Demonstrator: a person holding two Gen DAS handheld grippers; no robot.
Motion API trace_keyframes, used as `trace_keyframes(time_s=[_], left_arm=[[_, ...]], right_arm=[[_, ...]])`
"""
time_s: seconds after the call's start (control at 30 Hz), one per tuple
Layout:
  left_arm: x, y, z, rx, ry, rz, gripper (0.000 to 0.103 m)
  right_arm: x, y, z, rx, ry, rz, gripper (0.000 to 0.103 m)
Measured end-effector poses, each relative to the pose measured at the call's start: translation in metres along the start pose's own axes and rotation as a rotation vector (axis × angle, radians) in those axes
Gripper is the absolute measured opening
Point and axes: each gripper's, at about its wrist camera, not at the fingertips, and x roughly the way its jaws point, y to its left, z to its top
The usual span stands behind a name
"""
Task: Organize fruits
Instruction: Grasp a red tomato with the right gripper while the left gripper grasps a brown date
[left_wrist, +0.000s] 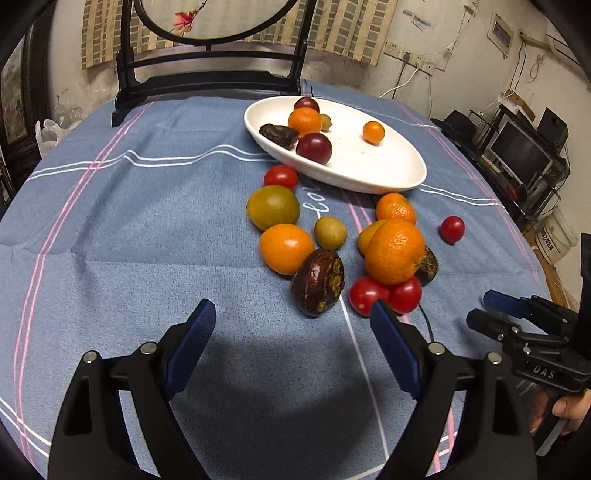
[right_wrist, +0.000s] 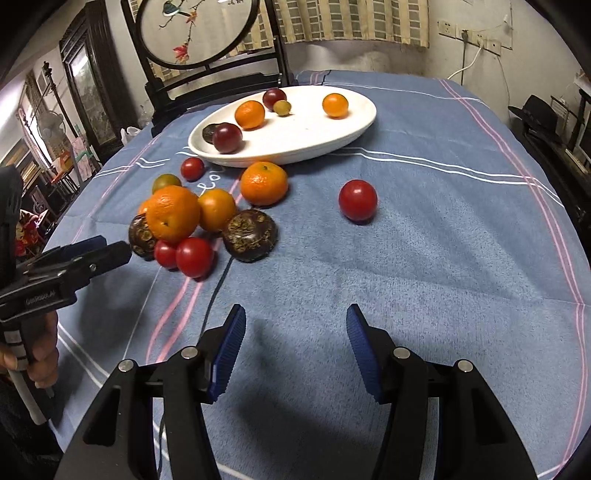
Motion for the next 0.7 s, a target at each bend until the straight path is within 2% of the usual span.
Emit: trace_keyframes(time_s=[0.27,0.43,0.53,0.57,0.6,0.63,0.7], left_arm=[[0.01,0.001,-0.003,0.01,0.009,0.004,0.084],[0.017,0.003,-0.003,0.006,0.031,-0.016,0.084],[0.019,0.006,-0.002,-0.006,0.038,-0.026,0.084],[0.02,0.006,-0.001,-0.008,0.035,-0.027,0.084],[0.02,0.006,-0.001,-0.007,0.037,-0.026,0.084],[0.02,0.006,-0.001,-0.006,0.037,-0.024,0.084],[0.021,0.005,-0.001,-0.003,0.038,-0.02,0.084]], right_arm=[[0.014,-0.02,0.037,0.037,-0.034,-0.059,0.057],[0.038,-0.026,0.063,0.037,-0.026,-0.12,0.057],[0.052,-0.028,0.072,0.047,0.0,-0.11,0.048],[0.054,-0.029,0.073,0.048,0.001,-0.113,0.048],[0.055,-0.028,0.074,0.046,-0.009,-0.118,0.036],[0.056,-0.028,0.075,0.041,-0.013,-0.134,0.03],[0.055,-0.031,0.075,0.055,-0.013,-0.115,0.03]])
